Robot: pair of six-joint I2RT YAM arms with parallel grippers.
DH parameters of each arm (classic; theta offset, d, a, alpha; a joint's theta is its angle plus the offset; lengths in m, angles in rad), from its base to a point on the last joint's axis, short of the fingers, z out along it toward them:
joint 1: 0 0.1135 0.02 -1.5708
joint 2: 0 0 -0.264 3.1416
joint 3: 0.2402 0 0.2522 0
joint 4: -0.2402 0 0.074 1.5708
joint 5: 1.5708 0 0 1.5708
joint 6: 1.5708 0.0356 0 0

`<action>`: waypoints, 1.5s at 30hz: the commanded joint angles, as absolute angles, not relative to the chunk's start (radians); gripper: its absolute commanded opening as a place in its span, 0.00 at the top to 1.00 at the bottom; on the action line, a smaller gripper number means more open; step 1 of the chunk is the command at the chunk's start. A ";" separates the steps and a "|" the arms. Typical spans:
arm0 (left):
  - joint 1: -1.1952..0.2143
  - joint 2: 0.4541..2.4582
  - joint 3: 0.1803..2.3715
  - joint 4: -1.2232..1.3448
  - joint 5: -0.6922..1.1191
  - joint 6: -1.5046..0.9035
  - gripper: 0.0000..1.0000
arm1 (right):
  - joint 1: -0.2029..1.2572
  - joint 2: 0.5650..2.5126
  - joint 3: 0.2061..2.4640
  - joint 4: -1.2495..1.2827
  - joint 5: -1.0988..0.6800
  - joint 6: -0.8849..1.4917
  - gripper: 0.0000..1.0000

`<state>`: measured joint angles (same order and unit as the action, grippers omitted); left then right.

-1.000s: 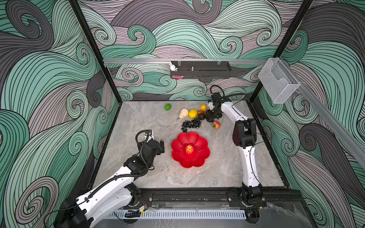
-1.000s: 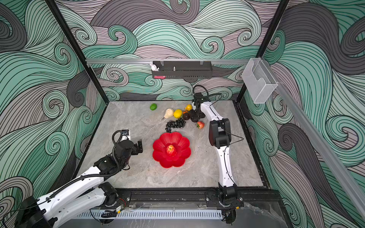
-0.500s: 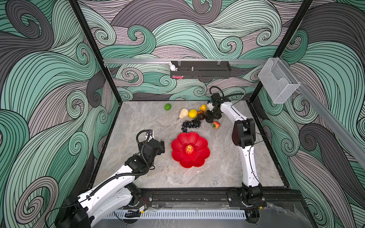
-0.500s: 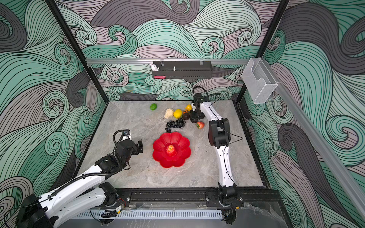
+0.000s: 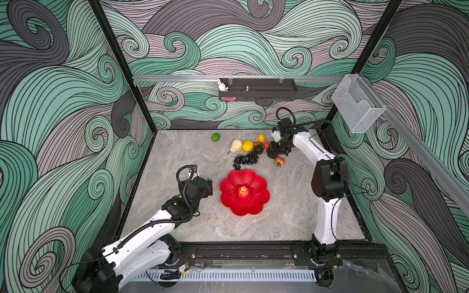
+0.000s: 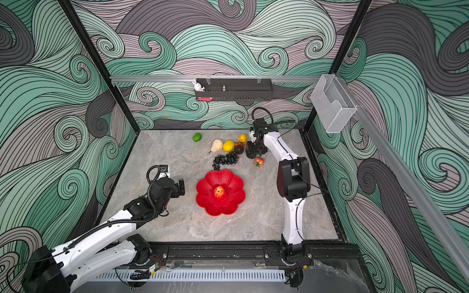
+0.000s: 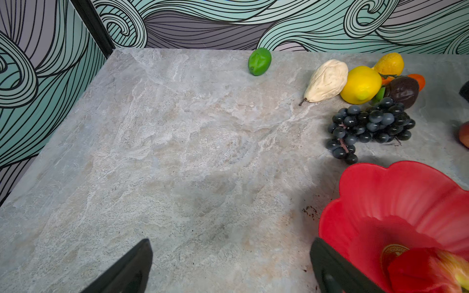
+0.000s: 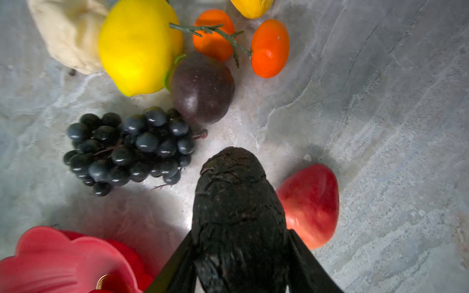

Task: Arrange fruit in a fruit bowl
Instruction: Pick up the fruit from the top-center of the table, then place the fruit in the fruit bowl.

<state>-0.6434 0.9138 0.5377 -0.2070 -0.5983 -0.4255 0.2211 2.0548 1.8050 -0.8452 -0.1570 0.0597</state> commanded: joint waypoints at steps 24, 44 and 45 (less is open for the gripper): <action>-0.635 0.804 0.603 -0.228 -0.147 -0.794 0.01 | 0.610 1.306 0.883 -0.068 -0.431 0.438 0.55; -0.707 1.030 0.703 -0.127 0.230 -1.055 0.05 | 0.879 1.219 0.600 0.316 -0.189 0.331 0.54; -0.715 1.035 0.705 -0.121 0.230 -1.058 0.05 | 0.887 1.220 0.595 0.322 -0.178 0.327 0.55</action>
